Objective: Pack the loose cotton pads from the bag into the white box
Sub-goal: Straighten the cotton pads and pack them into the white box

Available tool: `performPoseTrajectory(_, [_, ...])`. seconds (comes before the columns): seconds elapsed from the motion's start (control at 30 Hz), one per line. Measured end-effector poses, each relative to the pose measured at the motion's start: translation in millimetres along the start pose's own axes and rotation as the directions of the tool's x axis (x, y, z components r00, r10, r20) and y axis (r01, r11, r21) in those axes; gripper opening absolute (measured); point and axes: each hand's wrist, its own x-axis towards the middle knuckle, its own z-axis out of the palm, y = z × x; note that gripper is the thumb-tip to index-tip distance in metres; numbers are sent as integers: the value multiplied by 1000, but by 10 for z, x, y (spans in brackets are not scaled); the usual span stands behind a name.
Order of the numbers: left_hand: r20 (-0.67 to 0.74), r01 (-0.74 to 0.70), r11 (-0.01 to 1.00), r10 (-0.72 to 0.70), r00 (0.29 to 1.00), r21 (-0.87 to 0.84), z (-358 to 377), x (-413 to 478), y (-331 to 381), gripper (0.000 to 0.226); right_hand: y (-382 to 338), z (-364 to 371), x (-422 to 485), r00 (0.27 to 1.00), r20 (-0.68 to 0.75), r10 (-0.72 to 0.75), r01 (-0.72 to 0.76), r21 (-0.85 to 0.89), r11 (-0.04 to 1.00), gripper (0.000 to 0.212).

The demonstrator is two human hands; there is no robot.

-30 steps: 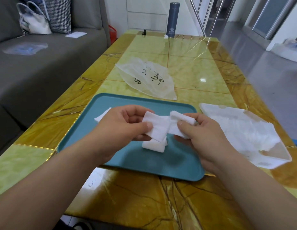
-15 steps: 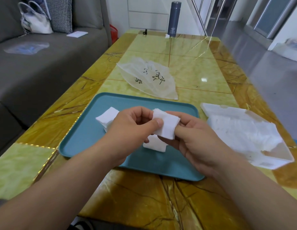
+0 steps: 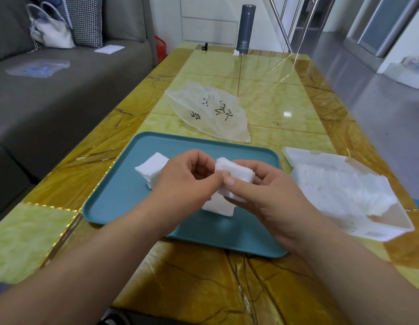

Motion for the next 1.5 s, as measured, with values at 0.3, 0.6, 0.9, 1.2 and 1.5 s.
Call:
performPoseTrajectory(0.3, [126, -2, 999, -4, 992, 48, -86, -6, 10, 15, 1, -48, 36, 998, -47, -31, 25, -125, 992, 38])
performPoseTrajectory(0.6, [247, 10, 999, -1, 969, -35, -99, -29, 31, 30, -5, 0, 55, 995, -93, 31, -38, -65, 997, 71])
performPoseTrajectory(0.9, [218, -89, 995, 77, 973, 48, -34, -3, -3, 14, 16, 27, 55, 997, -65, 49, -62, -223, 973, 60])
performPoseTrajectory(1.2, [96, -115, 766, 70, 993, 633, -31, 245, -183, 25, 72, -75, 62, 910, -370, -188, 5, -442, 897, 11])
performPoseTrajectory(1.5, [78, -108, 693, 74, 994, 712, 135, 400, -219, 54, 81, -119, 104, 880, -458, -126, -28, -314, 949, 14])
